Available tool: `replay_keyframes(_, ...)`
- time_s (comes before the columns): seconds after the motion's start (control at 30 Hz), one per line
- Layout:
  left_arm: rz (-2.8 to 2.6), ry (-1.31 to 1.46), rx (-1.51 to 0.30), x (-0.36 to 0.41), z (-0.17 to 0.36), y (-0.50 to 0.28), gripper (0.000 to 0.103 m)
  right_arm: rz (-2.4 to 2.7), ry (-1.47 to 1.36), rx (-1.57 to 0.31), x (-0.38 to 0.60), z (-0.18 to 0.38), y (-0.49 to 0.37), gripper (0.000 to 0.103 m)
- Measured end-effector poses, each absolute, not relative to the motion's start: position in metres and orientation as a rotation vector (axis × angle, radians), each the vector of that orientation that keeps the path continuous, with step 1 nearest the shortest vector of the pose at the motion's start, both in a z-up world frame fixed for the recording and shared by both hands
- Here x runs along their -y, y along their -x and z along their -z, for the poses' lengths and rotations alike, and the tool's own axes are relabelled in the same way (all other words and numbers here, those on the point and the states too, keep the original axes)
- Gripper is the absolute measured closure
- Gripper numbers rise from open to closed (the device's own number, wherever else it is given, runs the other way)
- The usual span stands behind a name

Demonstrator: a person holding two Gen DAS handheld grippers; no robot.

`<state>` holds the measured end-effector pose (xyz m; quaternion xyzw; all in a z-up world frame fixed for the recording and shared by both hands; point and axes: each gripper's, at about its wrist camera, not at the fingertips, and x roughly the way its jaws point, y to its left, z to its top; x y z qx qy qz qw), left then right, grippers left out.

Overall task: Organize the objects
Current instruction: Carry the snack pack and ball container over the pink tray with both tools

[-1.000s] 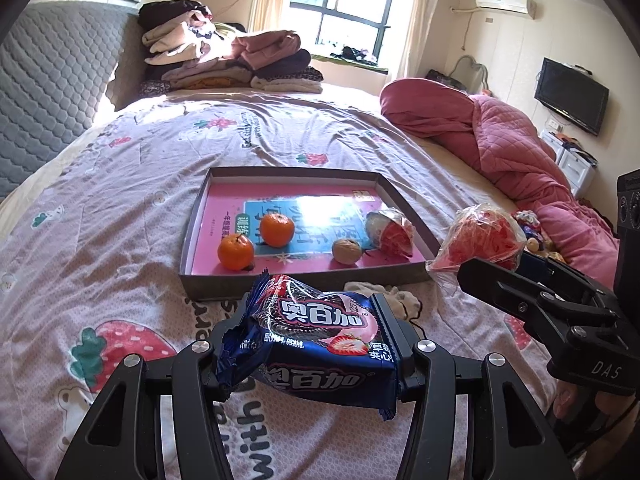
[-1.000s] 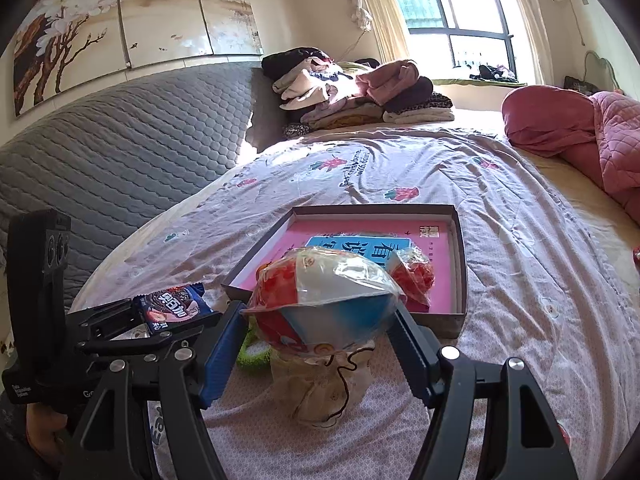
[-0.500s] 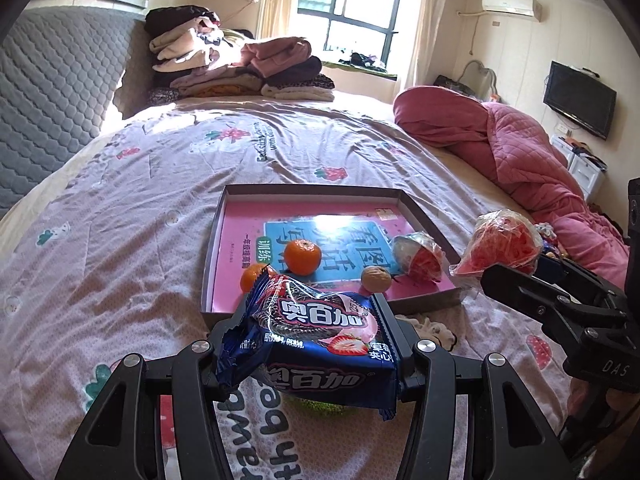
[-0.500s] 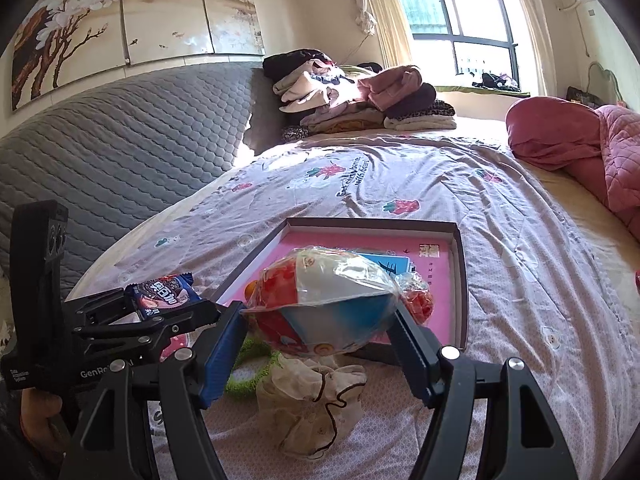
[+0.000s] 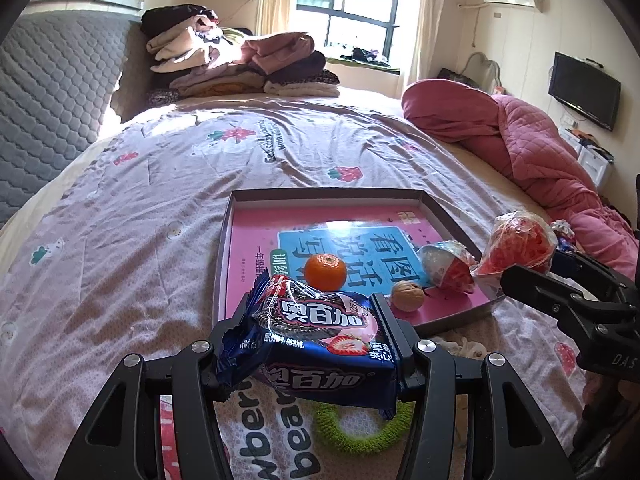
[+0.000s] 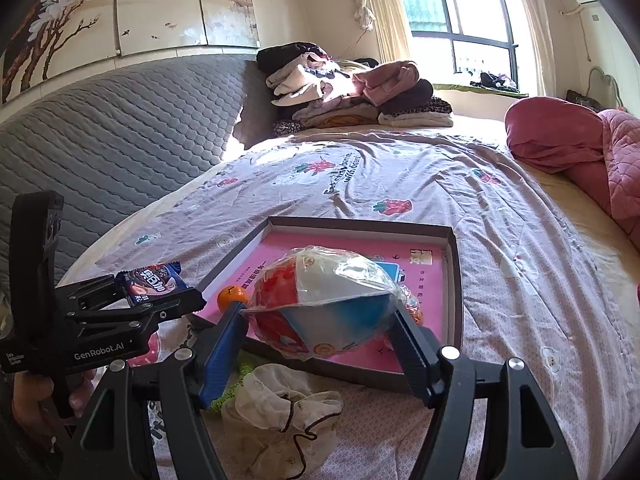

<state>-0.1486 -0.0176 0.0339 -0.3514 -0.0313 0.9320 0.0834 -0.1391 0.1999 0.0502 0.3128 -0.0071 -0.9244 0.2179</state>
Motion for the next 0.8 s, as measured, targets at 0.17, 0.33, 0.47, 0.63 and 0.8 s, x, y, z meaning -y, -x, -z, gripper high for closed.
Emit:
replay_keyframes(0.17, -2.785, 1.061, 0.111, 0.024, -0.031, 0.162, 0.046, 2.558, -0.868, -0.001, -0.197, -0.048, 0.151, 0.033)
replay_keyframes(0.33, -2.783, 1.078, 0.115, 0.028, -0.030, 0.178, 0.046, 2.559, -0.866, -0.026, -0.192, -0.045, 0.162, 0.033)
replay_keyframes(0.47, -2.782, 1.092, 0.125, 0.031, -0.026, 0.190, 0.046, 2.559, -0.880, -0.038, -0.191, -0.040, 0.171, 0.033)
replay_keyframes(0.63, -2.788, 1.095, 0.119, 0.034, -0.023, 0.200, 0.046, 2.564, -0.894, -0.049, -0.191, -0.034, 0.181, 0.033)
replay_keyframes(0.8, -2.793, 1.095, 0.112, 0.035, -0.019, 0.211, 0.046, 2.578, -0.912, -0.047, -0.195, -0.029, 0.190, 0.033)
